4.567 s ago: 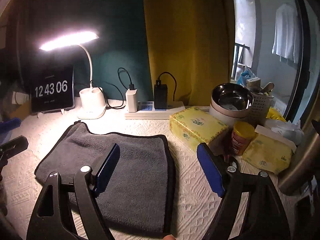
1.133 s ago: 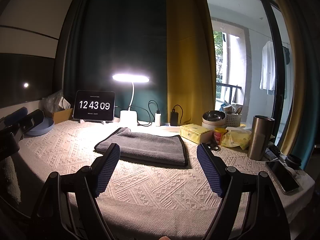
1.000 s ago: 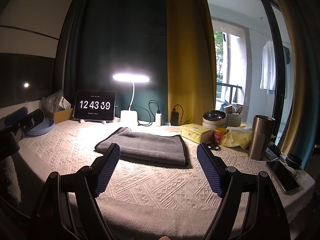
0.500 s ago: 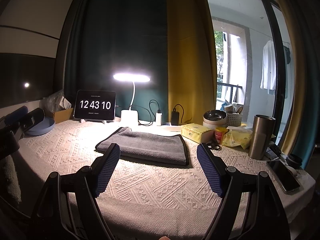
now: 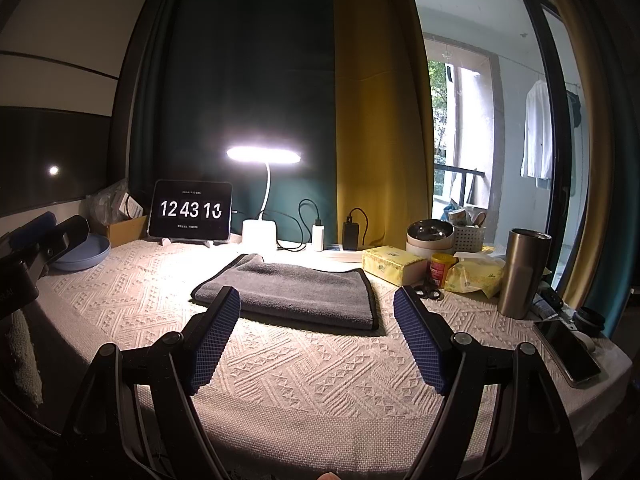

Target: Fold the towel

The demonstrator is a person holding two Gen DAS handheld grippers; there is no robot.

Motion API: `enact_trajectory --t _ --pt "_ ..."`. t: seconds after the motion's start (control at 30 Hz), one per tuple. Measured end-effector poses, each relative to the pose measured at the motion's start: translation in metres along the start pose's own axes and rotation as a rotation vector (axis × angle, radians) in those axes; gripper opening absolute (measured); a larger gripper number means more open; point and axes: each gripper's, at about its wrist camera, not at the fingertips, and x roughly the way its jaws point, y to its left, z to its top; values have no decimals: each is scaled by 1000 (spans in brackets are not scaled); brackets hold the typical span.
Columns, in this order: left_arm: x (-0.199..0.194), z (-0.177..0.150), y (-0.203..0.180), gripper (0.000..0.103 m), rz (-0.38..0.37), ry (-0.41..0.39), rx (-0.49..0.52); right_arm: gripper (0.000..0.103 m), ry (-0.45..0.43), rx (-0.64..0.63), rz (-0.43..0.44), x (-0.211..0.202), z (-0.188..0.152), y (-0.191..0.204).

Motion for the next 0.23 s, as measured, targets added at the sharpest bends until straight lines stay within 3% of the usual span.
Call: enact_trajectory --t 0.23 --pt "4 3 4 95 -19 28 -19 82 2 4 8 2 -2 5"
